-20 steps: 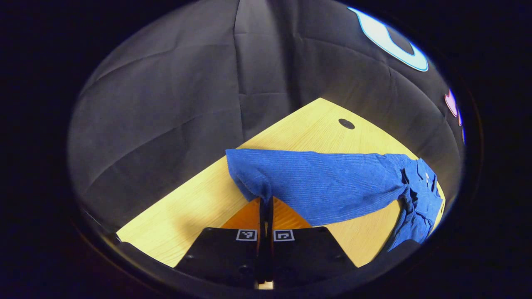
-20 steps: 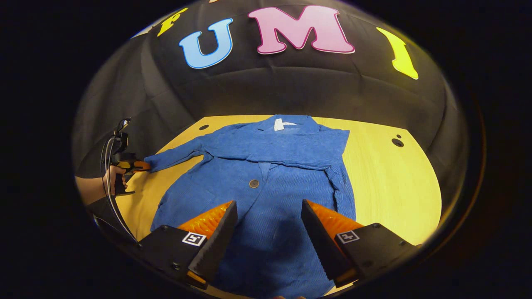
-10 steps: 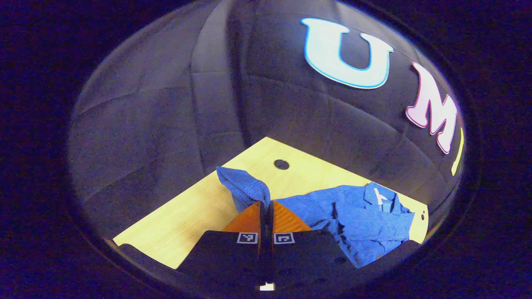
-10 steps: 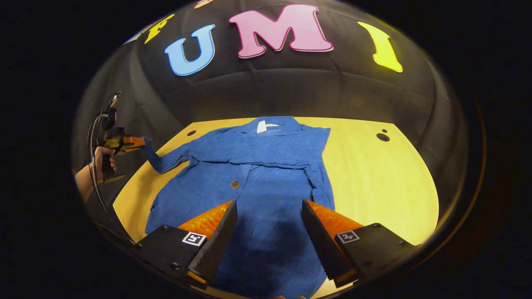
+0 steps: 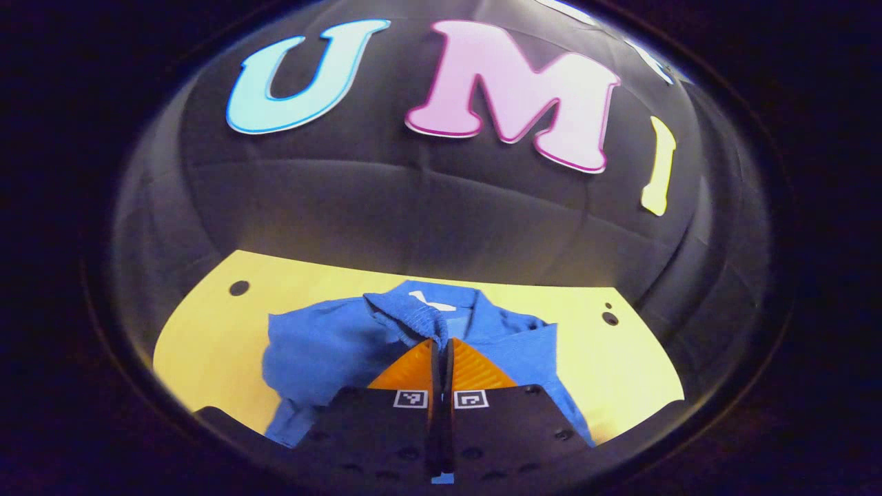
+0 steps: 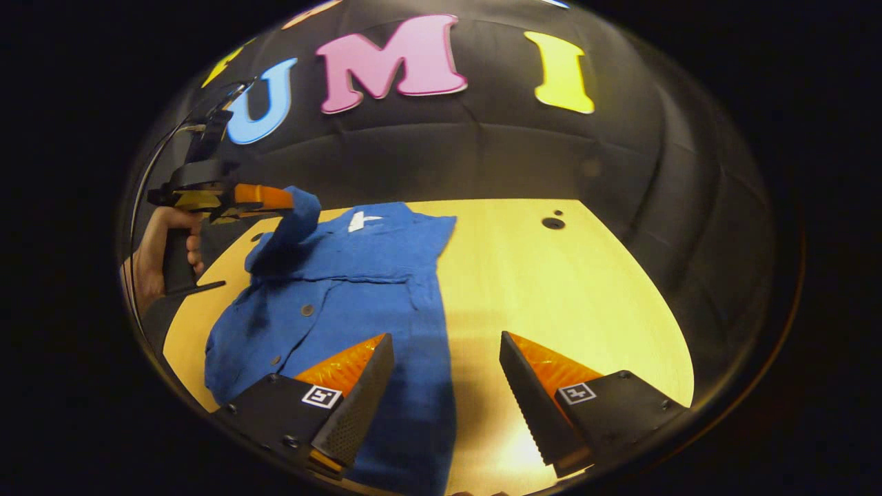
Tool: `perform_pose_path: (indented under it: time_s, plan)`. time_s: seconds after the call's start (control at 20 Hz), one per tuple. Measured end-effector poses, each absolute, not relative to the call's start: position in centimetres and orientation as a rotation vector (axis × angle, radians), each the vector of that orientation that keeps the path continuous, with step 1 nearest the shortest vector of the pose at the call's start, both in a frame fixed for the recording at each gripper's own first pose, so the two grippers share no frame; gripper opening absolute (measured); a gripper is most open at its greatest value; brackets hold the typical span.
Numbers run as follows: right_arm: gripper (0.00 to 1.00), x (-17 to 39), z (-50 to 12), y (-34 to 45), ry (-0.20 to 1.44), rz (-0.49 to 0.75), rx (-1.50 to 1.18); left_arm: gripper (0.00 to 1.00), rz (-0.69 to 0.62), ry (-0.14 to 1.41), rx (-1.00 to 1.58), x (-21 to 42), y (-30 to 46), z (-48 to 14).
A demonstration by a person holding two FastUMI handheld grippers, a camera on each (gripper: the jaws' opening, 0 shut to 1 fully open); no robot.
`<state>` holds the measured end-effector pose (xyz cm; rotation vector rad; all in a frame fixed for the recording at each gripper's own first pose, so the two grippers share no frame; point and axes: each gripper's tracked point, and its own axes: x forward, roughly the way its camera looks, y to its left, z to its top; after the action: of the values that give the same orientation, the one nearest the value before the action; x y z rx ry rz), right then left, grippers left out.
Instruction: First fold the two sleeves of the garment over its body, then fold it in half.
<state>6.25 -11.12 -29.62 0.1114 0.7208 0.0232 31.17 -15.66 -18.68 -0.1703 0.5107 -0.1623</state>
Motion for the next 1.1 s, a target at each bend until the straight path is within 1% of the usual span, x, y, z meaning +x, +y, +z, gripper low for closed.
perform_pose_path:
  time_s: [0.1,0.15,0.3,0.35,0.45,0.55,0.7,0.8,0.85,0.9,1.0,1.1]
  plan:
    - [0.98,5.8,-29.6,-13.1,0.707,-0.019,0.084,0.0,-0.209,0.536,-0.134,31.8,-19.8,-19.7]
    - [0.98,5.7,-29.4,-13.8,0.698,-0.035,0.06,0.02,-0.233,0.56,-0.133,31.8,-21.5,-20.5]
    - [0.98,4.8,-29.3,-15.6,0.704,-0.066,0.072,0.88,-0.249,0.589,-0.178,31.9,-23.9,-21.9]
    - [0.98,4.7,-29.6,-15.4,0.714,-0.071,0.093,0.84,-0.25,0.594,-0.197,31.7,-24.0,-22.2]
    - [0.98,3.8,-30.0,-14.1,0.736,-0.055,0.105,0.82,-0.249,0.592,-0.218,30.4,-22.7,-22.1]
    - [0.98,1.6,-30.7,-12.0,0.769,-0.01,0.084,0.84,-0.224,0.589,-0.213,26.2,-18.9,-22.6]
    - [0.99,-0.8,-32.3,-10.3,0.841,0.021,0.099,0.84,-0.197,0.656,-0.173,17.8,-12.9,-24.7]
    - [1.0,-2.1,-33.3,-10.3,0.889,0.003,0.123,0.84,-0.116,0.75,-0.101,11.4,-7.2,-27.0]
    - [0.93,-2.7,-33.6,-10.2,0.914,-0.002,0.143,0.84,-0.061,0.81,-0.066,8.2,-4.3,-28.1]
    - [0.99,-3.5,-34.1,-10.1,0.946,-0.016,0.155,0.84,-0.011,0.866,-0.043,5.1,-1.5,-29.1]
    - [0.99,-5.3,-34.9,-10.3,1.008,-0.046,0.155,0.84,0.045,0.95,-0.044,0.2,1.7,-30.3]
    - [0.99,-6.0,-36.3,-10.0,1.06,-0.058,0.177,0.84,0.078,1.006,-0.064,-2.8,3.8,-31.5]
